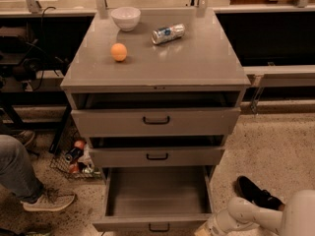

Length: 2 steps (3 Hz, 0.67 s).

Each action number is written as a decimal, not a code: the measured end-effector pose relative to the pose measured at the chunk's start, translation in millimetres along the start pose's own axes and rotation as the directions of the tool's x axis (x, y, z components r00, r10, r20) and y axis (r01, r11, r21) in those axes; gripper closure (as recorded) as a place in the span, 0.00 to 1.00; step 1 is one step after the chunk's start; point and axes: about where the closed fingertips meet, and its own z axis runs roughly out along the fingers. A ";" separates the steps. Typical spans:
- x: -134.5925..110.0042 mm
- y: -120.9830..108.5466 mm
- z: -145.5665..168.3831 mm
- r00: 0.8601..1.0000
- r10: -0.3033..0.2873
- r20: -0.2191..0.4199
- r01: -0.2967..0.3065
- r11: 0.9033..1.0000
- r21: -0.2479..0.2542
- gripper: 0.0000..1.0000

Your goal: Close bottom drawer

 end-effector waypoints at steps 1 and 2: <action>-11.8 -18.1 13.5 0.999 -0.019 0.039 0.018 1.000 0.025 1.00; -28.3 -28.4 19.5 0.996 -0.038 0.077 0.035 0.999 0.042 1.00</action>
Offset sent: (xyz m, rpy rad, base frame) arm 0.1009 0.0269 -0.0257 0.0635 -0.2251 -0.0422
